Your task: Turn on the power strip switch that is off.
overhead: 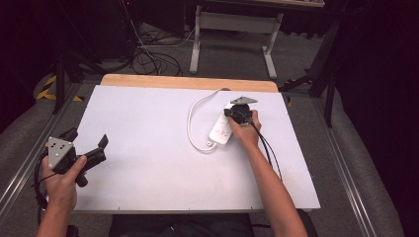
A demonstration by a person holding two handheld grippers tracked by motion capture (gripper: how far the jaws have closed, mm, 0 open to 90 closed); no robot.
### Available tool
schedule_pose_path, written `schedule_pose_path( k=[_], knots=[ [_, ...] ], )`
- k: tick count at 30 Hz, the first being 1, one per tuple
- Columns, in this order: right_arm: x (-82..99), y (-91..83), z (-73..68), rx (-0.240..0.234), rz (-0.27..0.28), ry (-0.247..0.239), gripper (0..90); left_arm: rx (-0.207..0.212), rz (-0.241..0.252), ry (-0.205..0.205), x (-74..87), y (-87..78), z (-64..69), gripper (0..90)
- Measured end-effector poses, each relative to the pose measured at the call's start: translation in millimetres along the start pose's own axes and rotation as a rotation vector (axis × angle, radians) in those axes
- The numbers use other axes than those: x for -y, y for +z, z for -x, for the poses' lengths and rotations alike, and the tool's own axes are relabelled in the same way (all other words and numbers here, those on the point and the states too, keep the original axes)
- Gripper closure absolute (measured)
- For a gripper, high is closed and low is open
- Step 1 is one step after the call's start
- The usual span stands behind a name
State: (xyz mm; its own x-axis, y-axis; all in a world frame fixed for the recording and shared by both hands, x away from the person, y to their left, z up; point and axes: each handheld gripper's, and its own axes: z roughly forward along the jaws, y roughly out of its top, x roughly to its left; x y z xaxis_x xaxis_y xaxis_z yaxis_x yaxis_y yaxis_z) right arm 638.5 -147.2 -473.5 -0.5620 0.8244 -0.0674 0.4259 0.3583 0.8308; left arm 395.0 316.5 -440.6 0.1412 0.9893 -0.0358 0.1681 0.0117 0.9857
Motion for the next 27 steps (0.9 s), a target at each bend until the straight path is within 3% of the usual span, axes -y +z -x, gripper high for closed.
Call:
schedule_pose_path(
  k=[5, 8, 12, 27],
  knots=[
    [-0.5, -0.1, -0.9, 0.007, -0.003, -0.01, 90.0, 0.001, -0.004, 0.005, 0.0, 0.6, 0.2, 6.3],
    [-0.8, -0.5, 2.6, -0.018, -0.006, 0.032, 90.0, 0.002, -0.006, 0.006, 0.1, 1.2, 0.3, 6.3],
    [-1.8, -2.7, 5.2, -0.039, -0.014, 0.042, 90.0, 0.004, -0.007, 0.007, 0.0, 2.8, 0.3, 6.3],
    [-3.2, -4.4, 1.9, -0.026, -0.019, 0.011, 90.0, 0.013, -0.005, 0.009, -0.3, 6.1, 2.7, 6.4]
  ],
)
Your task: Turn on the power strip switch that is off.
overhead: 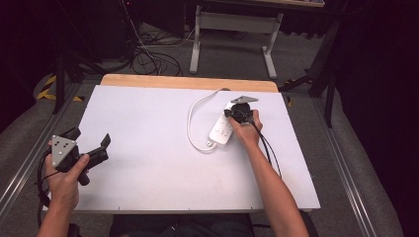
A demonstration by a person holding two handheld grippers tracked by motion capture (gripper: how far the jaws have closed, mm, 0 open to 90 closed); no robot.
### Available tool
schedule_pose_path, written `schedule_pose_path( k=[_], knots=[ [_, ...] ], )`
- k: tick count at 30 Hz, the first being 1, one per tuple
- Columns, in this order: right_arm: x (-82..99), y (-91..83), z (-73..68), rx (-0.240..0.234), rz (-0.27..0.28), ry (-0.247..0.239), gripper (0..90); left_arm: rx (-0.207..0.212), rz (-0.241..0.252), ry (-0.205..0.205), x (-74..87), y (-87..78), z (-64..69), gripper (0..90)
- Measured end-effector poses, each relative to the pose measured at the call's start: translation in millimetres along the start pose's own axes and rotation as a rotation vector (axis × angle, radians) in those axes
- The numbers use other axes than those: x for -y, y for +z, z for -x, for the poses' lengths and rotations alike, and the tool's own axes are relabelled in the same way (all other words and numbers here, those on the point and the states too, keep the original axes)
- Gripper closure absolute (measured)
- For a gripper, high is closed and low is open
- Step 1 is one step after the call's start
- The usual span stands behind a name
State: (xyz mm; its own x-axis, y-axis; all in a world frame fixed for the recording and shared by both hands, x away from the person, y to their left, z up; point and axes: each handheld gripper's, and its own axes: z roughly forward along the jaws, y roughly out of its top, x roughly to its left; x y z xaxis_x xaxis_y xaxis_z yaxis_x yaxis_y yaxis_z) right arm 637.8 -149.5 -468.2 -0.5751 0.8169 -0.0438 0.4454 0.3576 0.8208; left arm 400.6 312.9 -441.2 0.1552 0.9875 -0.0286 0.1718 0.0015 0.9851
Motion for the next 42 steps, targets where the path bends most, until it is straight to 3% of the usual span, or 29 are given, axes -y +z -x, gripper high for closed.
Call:
schedule_pose_path(
  k=[5, 10, 17, 20, 25, 32, 35, 42],
  knots=[
    [-2.1, -11.4, 6.5, 0.01, 0.06, 0.019, 90.0, 0.006, -0.003, 0.001, -0.2, 1.4, 1.3, 6.4],
    [-5.6, -24.1, 6.1, -0.006, 0.12, 0.002, 90.0, 0.012, 0.003, -0.004, -0.6, 2.5, 1.7, 6.3],
    [-7.9, -49.1, 1.2, -0.026, 0.19, -0.028, 83.2, 0.022, -0.001, 0.0, -1.1, 5.1, 2.8, 6.4],
    [-6.8, -57.6, 2.7, -0.045, 0.219, -0.003, 80.4, 0.024, -0.003, -0.003, -1.1, 6.2, 3.4, 6.4],
    [-2.6, -71.2, 0.8, -0.059, 0.257, -0.005, 70.6, 0.025, -0.002, -0.004, -1.1, 6.8, 3.8, 6.3],
    [0.3, -83.2, -0.7, -0.07, 0.315, -0.006, 65.6, 0.031, -0.001, -0.004, -1.0, 7.4, 4.5, 6.3],
    [1.4, -87.2, -3.1, -0.077, 0.337, 0.004, 57.7, 0.032, -0.004, -0.005, -1.1, 8.0, 4.2, 6.3],
    [6.6, -100.8, -14.0, -0.1, 0.383, -0.024, 58.1, 0.035, 0.0, -0.006, -1.6, 7.2, 4.6, 6.3]
  ],
)
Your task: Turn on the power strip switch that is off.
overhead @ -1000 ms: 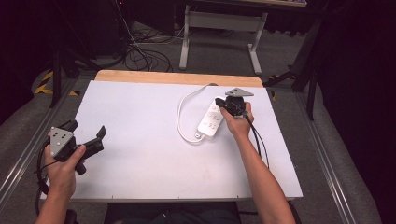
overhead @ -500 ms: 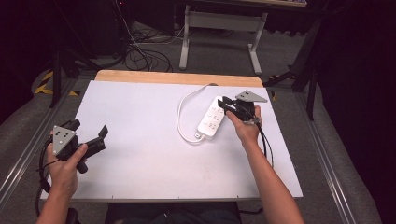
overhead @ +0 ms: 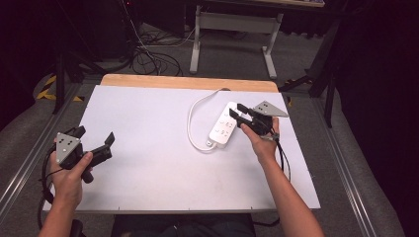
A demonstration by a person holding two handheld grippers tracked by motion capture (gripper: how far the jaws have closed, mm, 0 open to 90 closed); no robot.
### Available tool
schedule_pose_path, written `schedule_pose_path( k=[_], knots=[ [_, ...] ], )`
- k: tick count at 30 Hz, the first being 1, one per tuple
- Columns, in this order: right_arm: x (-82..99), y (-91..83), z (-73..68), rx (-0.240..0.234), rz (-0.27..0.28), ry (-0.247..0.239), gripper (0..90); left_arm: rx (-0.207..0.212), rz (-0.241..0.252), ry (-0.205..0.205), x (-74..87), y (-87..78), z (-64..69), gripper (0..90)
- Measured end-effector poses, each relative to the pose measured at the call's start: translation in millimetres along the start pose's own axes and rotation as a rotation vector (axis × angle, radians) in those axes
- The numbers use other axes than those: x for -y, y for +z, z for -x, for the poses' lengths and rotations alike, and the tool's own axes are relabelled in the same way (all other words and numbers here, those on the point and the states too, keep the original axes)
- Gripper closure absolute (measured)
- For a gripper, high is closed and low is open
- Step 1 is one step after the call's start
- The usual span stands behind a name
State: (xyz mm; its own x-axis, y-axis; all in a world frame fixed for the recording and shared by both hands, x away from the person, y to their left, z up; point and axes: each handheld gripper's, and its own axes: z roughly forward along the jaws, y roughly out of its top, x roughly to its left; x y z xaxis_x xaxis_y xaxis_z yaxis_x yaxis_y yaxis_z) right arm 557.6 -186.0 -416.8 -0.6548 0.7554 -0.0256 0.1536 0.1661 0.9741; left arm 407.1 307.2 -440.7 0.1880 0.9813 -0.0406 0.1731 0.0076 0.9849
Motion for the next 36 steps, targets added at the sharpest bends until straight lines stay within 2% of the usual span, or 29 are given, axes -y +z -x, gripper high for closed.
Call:
schedule_pose_path(
  k=[6, 11, 24, 33, 36],
  knots=[
    [0.9, -12.7, -7.1, -0.017, 0.019, -0.001, 53.5, 0.001, 0.0, -0.001, -0.3, 1.2, 0.0, 6.3],
    [0.2, -21.2, -10.8, -0.011, 0.041, 0.01, 43.1, 0.005, 0.003, -0.001, -0.3, 2.0, 1.2, 6.3],
    [1.8, -41.4, -20.9, -0.024, 0.071, -0.002, 35.3, 0.009, 0.001, 0.005, -0.6, 2.7, 1.7, 6.3],
    [7.5, -54.0, -19.9, -0.016, 0.088, 0.007, 30.0, 0.01, 0.001, 0.004, -1.0, 2.6, 2.0, 6.3],
    [9.6, -55.6, -18.9, -0.013, 0.091, -0.008, 27.6, 0.009, 0.002, 0.002, -1.1, 2.5, 1.5, 6.3]
  ],
)
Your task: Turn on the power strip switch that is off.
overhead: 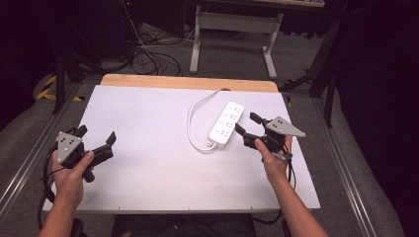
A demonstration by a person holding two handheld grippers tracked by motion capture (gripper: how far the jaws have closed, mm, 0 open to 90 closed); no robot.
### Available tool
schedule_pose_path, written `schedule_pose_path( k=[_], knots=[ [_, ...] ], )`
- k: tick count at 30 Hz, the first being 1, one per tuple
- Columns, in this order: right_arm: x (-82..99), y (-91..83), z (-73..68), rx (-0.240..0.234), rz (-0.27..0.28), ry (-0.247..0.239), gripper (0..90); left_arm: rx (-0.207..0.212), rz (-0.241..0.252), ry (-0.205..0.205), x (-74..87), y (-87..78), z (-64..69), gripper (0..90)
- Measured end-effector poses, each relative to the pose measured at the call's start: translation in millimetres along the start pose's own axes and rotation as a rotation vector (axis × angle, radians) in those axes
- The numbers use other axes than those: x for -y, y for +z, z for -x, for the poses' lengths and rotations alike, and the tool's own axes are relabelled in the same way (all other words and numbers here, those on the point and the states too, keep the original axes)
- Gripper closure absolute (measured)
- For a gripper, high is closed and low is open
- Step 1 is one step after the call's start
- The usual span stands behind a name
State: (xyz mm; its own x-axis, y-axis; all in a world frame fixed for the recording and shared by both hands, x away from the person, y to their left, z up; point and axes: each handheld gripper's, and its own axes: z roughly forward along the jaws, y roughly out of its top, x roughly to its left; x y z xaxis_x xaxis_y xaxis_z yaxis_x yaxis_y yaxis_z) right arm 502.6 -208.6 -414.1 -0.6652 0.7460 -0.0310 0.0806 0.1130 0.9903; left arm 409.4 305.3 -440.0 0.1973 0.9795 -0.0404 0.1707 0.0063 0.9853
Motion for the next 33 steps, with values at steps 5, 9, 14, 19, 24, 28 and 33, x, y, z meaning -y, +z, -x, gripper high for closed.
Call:
schedule_pose_path(
  k=[5, 9, 14, 19, 24, 28, 33],
  knots=[
    [0.0, -1.4, -0.8, 0.003, 0.007, 0.015, 26.8, 0.0, 0.0, -0.001, 0.1, -0.1, -0.3, 6.3],
    [1.0, -1.4, -0.7, 0.004, 0.007, 0.009, 24.1, 0.0, 0.002, -0.001, 0.1, -0.2, -0.6, 6.3],
    [5.9, -9.2, -3.0, 0.011, 0.014, 0.006, 20.4, 0.0, 0.007, -0.004, -0.3, -0.2, -0.5, 6.3],
    [12.7, -17.1, -2.9, 0.036, 0.038, -0.04, 6.9, 0.001, 0.009, -0.002, -0.9, -1.7, -0.2, 6.3],
    [16.2, -21.9, -4.9, 0.059, 0.092, -0.069, 1.4, 0.0, 0.01, -0.008, -0.8, -1.2, -0.1, 6.2],
    [17.6, -23.0, -1.4, 0.067, 0.111, -0.026, 1.1, 0.001, 0.006, -0.005, -0.9, -0.8, 0.2, 6.2],
    [19.5, -25.3, 5.3, 0.091, 0.118, -0.007, 2.0, -0.001, 0.01, -0.006, -0.7, -0.8, -0.2, 6.2]
  ],
)
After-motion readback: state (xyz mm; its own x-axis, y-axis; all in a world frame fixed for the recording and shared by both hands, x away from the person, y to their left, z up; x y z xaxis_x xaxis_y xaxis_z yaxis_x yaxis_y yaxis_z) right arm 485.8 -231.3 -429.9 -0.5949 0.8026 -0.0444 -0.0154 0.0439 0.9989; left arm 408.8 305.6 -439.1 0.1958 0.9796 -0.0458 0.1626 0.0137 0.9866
